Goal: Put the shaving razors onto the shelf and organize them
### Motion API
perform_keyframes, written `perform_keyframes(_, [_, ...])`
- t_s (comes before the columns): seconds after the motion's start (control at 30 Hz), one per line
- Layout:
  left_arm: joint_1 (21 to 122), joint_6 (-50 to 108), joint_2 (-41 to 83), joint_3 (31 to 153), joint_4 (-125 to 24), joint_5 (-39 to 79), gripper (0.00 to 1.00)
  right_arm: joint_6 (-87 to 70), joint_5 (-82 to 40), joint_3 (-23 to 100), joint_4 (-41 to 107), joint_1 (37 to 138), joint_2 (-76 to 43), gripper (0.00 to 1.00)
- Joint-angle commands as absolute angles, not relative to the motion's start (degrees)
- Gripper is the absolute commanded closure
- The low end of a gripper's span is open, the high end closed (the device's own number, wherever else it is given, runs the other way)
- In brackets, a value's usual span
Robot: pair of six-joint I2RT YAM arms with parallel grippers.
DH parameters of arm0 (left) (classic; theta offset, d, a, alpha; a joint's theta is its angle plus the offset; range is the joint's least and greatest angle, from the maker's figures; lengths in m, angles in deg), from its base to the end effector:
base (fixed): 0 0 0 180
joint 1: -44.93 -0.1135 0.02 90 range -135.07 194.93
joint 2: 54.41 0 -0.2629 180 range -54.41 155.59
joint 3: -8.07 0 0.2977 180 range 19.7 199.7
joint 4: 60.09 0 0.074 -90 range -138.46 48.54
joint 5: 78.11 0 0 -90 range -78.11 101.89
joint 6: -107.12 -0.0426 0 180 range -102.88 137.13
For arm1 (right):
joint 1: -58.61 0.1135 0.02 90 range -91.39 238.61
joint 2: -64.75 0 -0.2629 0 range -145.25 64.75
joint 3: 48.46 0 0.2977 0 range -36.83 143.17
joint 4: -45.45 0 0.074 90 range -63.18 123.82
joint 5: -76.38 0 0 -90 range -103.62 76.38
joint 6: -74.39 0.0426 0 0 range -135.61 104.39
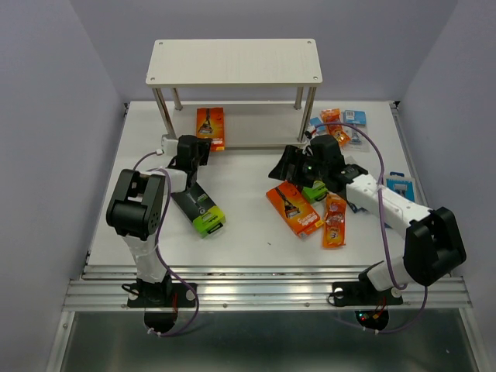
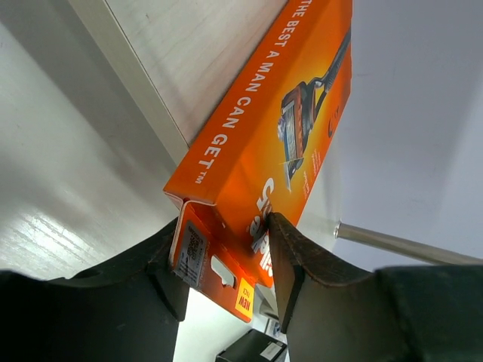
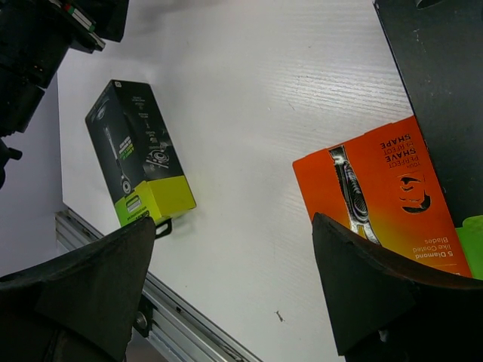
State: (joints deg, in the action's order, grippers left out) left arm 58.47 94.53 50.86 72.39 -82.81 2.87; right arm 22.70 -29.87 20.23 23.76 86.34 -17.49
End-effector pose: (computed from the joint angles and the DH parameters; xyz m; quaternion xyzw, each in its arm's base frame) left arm 0.4141 -0.0929 0.1357 -0.4663 0.6611 -0.3719 0.4552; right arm 0.3200 0.1817 0.2379 0.0163 0.8813 0.3533 0.3133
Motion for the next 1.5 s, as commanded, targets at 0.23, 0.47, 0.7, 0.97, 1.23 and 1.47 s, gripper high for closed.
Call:
perform_keyframes(0.23, [56.3,95.0,48.2,74.5,-82.2,3.2,0.67,21.4,-29.4,23.9,24.7,85.9,-18.7,0.10])
perform_keyframes(0.47, [55.3,95.8,47.6,74.2,-81.6,2.7,0.68,21.4,-29.3,24.1,24.6,85.9,-19.0,0.10])
perform_keyframes(0.7, [54.6,95.4,46.9,73.1,-81.4,2.3,0.67,21.2,-29.3,24.2,24.7,85.9,-19.4,0.10])
perform_keyframes(0.97, [54.2,95.3,47.0,73.1,-80.6,2.3,0.65,21.1,-29.9,24.9,24.6,85.9,-20.7,0.10])
perform_keyframes(1.23, [54.3,96.0,46.9,73.1,-78.4,1.9,0.54,21.2,-29.7,24.9,24.7,85.9,-20.7,0.10])
perform_keyframes(1.47, [54.3,95.9,46.6,73.6,-76.3,2.4,0.39,21.3,-29.9,24.8,24.7,85.9,-20.9,0.10])
